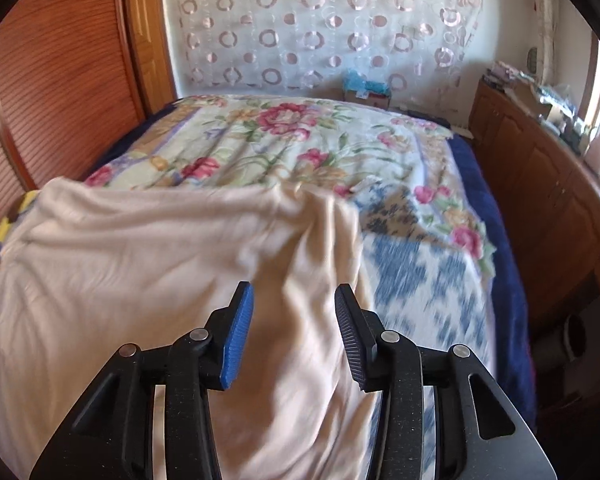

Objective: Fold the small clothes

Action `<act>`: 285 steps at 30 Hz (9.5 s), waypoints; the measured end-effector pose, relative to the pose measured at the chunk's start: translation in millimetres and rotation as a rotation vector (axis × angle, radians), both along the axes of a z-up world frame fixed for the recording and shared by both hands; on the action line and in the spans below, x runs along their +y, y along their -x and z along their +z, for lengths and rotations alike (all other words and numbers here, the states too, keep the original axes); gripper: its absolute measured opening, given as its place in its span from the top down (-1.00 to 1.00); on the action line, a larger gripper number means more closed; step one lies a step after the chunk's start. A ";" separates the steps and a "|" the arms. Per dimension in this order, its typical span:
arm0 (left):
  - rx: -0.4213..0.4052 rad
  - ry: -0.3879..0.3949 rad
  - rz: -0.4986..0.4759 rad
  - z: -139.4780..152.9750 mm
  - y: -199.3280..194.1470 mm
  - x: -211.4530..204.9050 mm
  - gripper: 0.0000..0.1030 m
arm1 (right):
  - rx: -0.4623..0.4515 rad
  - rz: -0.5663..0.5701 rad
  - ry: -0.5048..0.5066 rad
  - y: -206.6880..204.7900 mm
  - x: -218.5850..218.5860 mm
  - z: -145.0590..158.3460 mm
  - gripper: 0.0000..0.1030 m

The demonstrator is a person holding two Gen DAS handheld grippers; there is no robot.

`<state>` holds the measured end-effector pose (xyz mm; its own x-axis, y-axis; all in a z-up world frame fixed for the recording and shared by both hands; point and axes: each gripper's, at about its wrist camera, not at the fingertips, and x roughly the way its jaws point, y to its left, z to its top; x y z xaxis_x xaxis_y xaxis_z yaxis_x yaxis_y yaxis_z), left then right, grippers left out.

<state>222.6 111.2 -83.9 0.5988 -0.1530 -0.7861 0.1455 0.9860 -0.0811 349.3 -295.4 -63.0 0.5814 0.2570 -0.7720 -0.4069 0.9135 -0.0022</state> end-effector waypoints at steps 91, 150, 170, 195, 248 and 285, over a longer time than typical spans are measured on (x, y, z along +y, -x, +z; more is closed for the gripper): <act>-0.327 0.018 0.106 105.4 212.5 6.1 1.00 | -0.207 0.113 -0.140 272.9 -71.8 130.1 1.00; 0.028 0.052 0.189 -31.7 177.8 5.1 0.29 | 0.020 0.097 -0.080 250.3 -17.3 -30.8 0.01; -0.023 0.138 0.084 -27.3 175.3 -11.8 0.92 | -0.076 0.092 -0.037 262.3 -6.8 -39.1 -0.20; -0.260 0.274 -0.453 122.0 130.5 -238.5 0.93 | -0.088 -0.105 -0.163 284.0 -103.9 9.2 -0.18; -0.225 0.143 0.001 63.8 154.6 -74.3 0.53 | 0.009 0.369 -0.063 198.5 122.7 16.2 -0.18; -0.158 0.159 -0.068 34.6 151.2 -100.1 0.53 | -0.178 0.120 0.091 92.4 37.6 62.1 0.91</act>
<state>71.5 11.1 -49.3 0.6964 -0.3119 -0.6463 0.2348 0.9501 -0.2055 256.9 -257.8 -0.9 0.6797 0.2667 -0.6833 -0.4983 0.8515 -0.1633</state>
